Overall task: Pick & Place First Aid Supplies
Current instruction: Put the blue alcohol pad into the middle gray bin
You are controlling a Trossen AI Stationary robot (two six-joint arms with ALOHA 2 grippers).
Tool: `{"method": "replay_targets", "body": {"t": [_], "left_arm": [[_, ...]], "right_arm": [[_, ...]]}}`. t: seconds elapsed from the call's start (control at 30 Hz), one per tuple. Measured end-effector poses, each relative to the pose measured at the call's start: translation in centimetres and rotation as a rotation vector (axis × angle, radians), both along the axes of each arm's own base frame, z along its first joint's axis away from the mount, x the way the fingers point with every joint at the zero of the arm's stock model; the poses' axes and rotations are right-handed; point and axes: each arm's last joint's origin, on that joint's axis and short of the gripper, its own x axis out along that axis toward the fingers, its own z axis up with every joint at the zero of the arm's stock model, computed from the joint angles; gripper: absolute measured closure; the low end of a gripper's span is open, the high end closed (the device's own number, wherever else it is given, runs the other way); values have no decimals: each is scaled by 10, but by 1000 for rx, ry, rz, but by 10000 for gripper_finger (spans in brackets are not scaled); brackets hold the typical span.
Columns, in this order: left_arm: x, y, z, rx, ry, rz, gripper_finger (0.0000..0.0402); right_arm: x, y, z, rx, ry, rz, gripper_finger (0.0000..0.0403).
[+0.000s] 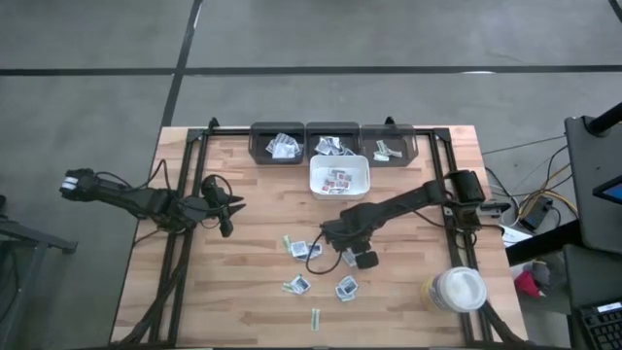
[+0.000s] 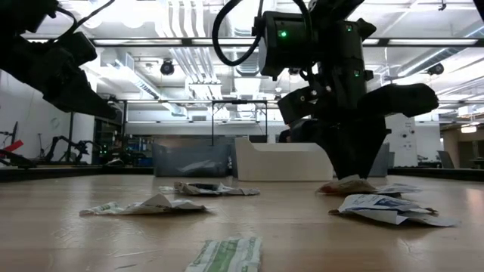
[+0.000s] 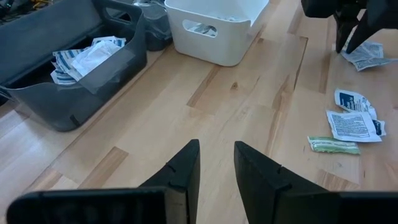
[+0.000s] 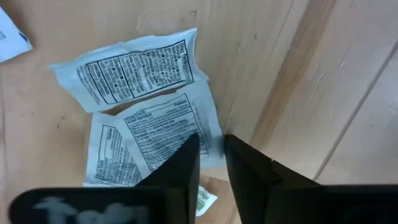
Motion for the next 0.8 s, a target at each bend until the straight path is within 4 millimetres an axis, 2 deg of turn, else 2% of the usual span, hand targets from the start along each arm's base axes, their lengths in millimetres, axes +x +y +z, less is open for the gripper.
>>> {"method": "replay_targets", "body": {"t": [0.43, 0.67, 0.8], "left_arm": [[0, 0, 0, 0, 0, 0, 307], [0, 0, 0, 0, 0, -1, 307], [0, 0, 0, 0, 0, 0, 307]], "right_arm": [[6, 0, 17, -11, 45, 0, 392], [4, 0, 41, -27, 150, 21, 394], [6, 1, 58, -3, 144, 65, 394]]}}
